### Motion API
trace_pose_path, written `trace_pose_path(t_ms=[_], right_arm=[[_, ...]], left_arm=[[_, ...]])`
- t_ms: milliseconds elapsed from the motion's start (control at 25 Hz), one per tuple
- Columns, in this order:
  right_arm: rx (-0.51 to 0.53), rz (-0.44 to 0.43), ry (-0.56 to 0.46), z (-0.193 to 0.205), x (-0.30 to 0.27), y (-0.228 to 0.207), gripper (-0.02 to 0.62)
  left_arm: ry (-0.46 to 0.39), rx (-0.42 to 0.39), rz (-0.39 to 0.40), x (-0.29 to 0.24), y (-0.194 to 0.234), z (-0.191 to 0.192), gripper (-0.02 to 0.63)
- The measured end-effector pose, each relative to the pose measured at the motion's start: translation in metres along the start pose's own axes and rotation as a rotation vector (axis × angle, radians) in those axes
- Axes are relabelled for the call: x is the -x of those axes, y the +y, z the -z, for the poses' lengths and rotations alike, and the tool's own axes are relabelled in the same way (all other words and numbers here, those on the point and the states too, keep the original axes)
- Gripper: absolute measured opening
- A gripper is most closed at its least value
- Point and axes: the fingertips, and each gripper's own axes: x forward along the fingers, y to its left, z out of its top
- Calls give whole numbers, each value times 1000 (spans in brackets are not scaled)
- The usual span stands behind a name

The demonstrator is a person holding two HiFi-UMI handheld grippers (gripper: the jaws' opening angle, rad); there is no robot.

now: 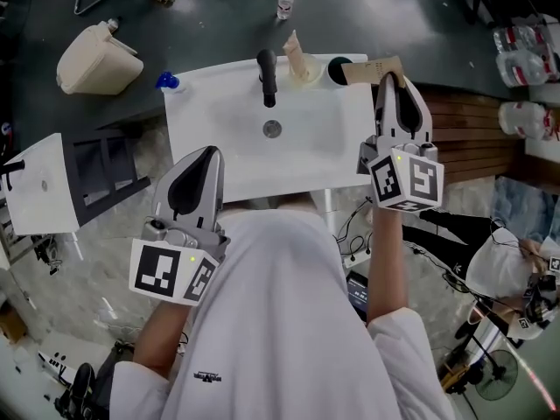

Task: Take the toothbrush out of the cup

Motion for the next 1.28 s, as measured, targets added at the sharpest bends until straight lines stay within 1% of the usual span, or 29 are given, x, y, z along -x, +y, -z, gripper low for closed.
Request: trace_pose_path(t_ms=[320, 600, 840, 1000, 1200, 1280], right_arm=[[-126, 51, 66, 55, -39, -28, 32], [-174, 71, 143, 95, -60, -35, 32], [-143, 99, 230, 134, -71, -48, 34], [-110, 96, 281, 151, -73, -51, 34], [-111, 108, 303, 158, -70, -52, 37], [-103, 103, 305, 157, -68, -49, 63]], left_arm=[[19, -12, -7, -16, -6, -2, 5], [42, 2, -21, -25, -4, 4, 5], [51, 24, -30, -30, 1, 10, 5], [60, 25, -19, -32, -1, 12, 5], [75, 44, -3, -37, -1, 17, 5], [75, 41, 4, -38, -1, 16, 5]])
